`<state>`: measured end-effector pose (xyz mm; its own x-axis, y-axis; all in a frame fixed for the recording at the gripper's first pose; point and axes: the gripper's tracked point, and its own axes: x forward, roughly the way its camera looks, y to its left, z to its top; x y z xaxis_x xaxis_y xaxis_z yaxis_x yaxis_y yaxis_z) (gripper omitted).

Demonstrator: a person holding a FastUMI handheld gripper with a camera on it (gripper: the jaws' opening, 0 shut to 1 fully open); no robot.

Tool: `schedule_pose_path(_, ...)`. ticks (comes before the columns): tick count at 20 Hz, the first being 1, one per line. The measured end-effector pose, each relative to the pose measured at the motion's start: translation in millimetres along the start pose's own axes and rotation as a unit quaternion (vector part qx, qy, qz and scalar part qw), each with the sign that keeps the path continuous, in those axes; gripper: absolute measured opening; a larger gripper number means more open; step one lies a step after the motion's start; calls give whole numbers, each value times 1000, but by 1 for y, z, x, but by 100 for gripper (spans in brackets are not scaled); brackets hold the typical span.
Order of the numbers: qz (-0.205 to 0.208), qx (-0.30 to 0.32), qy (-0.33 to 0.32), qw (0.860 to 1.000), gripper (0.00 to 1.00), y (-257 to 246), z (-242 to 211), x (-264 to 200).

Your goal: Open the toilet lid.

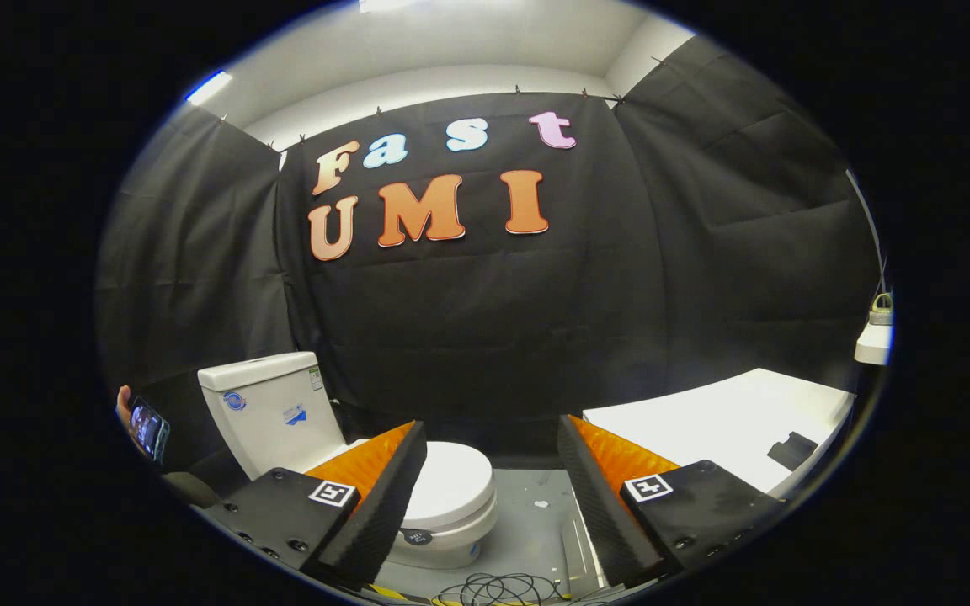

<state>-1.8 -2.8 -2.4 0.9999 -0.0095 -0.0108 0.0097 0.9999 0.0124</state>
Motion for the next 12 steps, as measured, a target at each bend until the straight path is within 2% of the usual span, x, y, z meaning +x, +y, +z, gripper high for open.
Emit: schedule_pose_path(12,-1,-8,2,1000,100,1,0,-2)
